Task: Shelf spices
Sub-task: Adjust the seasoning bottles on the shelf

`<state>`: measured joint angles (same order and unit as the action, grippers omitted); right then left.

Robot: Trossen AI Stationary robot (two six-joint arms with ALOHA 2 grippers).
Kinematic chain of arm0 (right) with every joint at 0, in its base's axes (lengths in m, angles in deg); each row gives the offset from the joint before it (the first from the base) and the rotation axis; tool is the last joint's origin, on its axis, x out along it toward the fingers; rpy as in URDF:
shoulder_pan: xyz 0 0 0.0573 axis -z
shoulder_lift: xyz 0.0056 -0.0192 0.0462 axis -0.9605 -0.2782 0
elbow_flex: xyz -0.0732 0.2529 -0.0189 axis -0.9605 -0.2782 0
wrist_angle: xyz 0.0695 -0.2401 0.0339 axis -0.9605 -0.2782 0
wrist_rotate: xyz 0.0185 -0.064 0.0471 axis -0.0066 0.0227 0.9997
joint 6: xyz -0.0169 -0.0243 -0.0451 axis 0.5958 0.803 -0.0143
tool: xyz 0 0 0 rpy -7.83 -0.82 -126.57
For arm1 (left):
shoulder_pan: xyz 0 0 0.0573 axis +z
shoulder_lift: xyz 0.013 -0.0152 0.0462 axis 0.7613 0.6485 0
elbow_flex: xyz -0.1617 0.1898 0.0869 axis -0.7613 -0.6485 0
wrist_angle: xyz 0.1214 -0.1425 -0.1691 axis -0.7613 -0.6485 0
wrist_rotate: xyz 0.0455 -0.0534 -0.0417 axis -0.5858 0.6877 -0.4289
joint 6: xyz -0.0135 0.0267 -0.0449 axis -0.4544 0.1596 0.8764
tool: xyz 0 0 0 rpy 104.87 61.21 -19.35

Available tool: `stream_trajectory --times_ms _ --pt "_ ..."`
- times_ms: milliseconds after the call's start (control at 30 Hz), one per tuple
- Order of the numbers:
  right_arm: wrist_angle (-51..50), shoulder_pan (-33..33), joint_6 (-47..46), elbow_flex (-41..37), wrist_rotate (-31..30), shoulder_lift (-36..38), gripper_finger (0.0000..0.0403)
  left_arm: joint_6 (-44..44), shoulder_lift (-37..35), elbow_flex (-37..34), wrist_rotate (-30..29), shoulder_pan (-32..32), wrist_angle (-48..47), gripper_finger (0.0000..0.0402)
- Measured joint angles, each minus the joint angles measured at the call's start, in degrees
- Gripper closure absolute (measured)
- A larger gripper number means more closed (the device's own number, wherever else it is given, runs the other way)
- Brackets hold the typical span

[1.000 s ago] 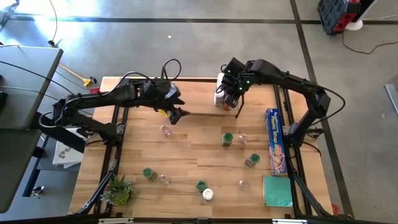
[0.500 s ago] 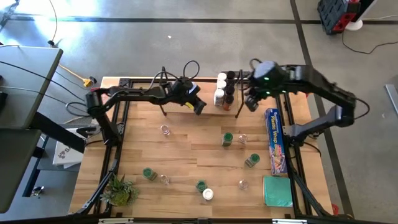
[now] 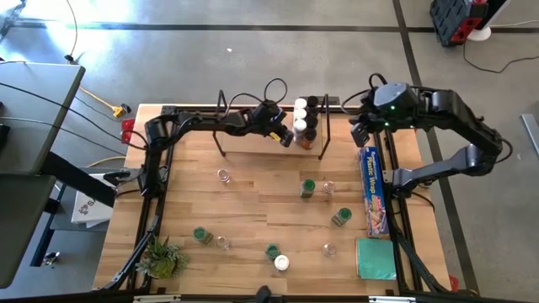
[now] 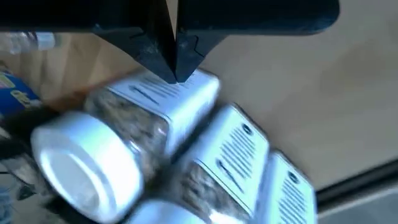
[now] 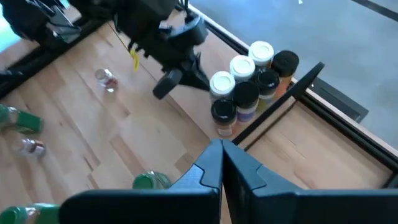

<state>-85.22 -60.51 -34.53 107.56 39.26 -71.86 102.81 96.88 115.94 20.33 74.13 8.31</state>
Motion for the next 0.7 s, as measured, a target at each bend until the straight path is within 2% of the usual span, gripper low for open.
stream_trajectory --times_ms 300,700 --pt "-1.6 0.0 0.3 0.0 0.2 -0.1 0.0403 -2.1 0.6 1.8 -1.6 0.2 -1.7 0.0401" --pt "-1.6 0.0 -1.4 0.0 1.1 -0.1 0.0403 -4.7 0.5 1.9 -5.3 0.5 3.4 0.0401"
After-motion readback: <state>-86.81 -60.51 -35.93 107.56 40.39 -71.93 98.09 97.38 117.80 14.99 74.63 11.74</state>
